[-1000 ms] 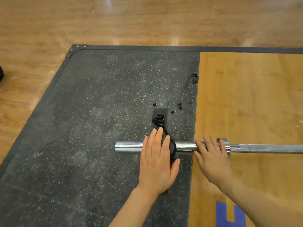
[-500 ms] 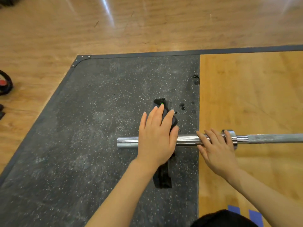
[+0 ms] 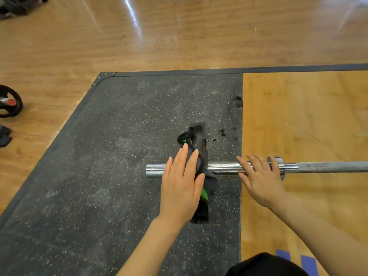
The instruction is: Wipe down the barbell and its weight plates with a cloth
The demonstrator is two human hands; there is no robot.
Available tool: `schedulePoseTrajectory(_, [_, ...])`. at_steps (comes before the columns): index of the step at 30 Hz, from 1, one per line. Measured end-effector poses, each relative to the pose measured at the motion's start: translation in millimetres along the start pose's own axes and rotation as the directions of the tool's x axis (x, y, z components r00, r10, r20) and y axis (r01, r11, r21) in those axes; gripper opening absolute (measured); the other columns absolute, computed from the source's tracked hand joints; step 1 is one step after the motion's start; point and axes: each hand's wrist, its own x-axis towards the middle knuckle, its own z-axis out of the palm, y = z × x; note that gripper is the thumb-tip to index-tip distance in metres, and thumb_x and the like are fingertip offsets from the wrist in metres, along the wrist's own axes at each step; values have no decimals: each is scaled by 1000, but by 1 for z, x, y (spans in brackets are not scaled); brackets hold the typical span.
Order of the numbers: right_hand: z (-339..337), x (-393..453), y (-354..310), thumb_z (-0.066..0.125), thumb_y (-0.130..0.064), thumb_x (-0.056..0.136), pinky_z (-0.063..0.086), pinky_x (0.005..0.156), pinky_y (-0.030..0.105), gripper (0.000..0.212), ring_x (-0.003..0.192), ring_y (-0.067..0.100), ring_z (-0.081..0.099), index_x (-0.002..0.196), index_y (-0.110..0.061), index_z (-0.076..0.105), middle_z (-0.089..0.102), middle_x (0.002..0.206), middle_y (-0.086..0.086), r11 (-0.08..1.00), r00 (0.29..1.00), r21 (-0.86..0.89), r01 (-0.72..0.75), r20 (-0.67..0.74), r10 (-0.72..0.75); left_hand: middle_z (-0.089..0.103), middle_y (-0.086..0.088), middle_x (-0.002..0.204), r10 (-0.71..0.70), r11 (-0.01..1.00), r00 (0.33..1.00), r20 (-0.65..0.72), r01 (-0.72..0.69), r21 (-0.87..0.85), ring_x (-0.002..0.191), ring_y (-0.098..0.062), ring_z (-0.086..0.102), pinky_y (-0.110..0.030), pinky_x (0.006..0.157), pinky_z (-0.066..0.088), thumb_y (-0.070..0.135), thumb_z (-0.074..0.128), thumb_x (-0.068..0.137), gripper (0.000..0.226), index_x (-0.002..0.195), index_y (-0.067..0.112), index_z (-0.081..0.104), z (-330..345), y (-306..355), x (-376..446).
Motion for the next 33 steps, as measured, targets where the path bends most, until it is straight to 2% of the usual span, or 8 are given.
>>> schedulePoseTrajectory(5, [5, -2, -3, 13, -58, 95, 7, 117, 55, 66, 138, 29, 37, 146, -27, 42, 49, 144, 8, 1000, 1000, -28, 9, 3, -9, 28, -14, 157, 0, 1000, 1000, -31, 1, 23, 147, -27, 22, -41, 121, 12, 38, 30, 102, 52, 145, 11, 42, 4, 7, 35])
schedulePoseTrajectory(8, [7, -1, -4, 0, -65, 91, -8, 116, 52, 76, 145, 27, 23, 151, -30, 30, 36, 153, 7, 998, 999, -54, -19, 32, 20, 25, -11, 158, -57, 998, 998, -30, 58, 4, 148, -25, 16, -42, 121, 7, 34, 37, 103, 47, 145, 15, 42, 6, 12, 57])
schedulePoseTrajectory(11, [7, 0, -2, -13, -68, 86, -16, 115, 49, 81, 148, 24, 12, 153, -34, 17, 27, 158, 2, 997, 998, -76, -20, 50, 24, 24, -10, 158, -82, 992, 995, -61, 76, -103, 148, -24, 18, -42, 121, 12, 31, 40, 102, 46, 145, 13, 42, 9, 14, 40])
schedulePoseTrajectory(17, [7, -6, -8, -7, -68, 90, -7, 117, 52, 81, 145, 27, 26, 151, -31, 29, 38, 153, 6, 997, 998, -57, -48, 35, 50, 29, -11, 156, 20, 996, 995, -101, -28, -79, 146, -25, 25, -41, 119, 16, 35, 33, 100, 50, 143, 12, 44, 12, 6, 1])
schedulePoseTrajectory(21, [6, -9, -11, -2, -68, 93, 1, 118, 54, 80, 139, 29, 37, 148, -28, 39, 47, 146, 8, 998, 999, -42, -49, 10, 49, 35, -11, 153, 67, 998, 996, -62, -68, -16, 145, -28, 25, -48, 120, 8, 36, 33, 99, 49, 139, 15, 51, 4, 8, 21])
schedulePoseTrajectory(24, [6, -9, -12, -4, -69, 90, -3, 118, 52, 81, 141, 27, 32, 150, -30, 34, 43, 149, 7, 997, 998, -50, -60, 11, 61, 38, -5, 152, 59, 998, 998, -11, -59, -4, 146, -23, 24, -47, 119, -3, 34, 41, 101, 41, 138, 21, 52, -3, 4, 52])
schedulePoseTrajectory(30, [5, -5, -12, -11, -68, 85, -12, 116, 50, 82, 145, 23, 20, 152, -34, 23, 34, 154, 2, 994, 996, -67, -84, 11, 85, 63, -1, 125, 182, 978, 983, -33, -185, -98, 126, -21, 51, -42, 118, 6, 19, 58, 95, 23, 116, 14, 67, -19, -2, 71])
schedulePoseTrajectory(33, [4, -7, -13, -11, -68, 85, -14, 116, 49, 82, 146, 22, 19, 152, -35, 21, 33, 155, 1, 994, 996, -68, -83, 10, 84, 59, 0, 133, 237, 970, 971, 24, -235, -55, 131, -18, 47, -43, 119, 6, 37, 55, 95, 36, 126, 18, 62, -25, -8, 62])
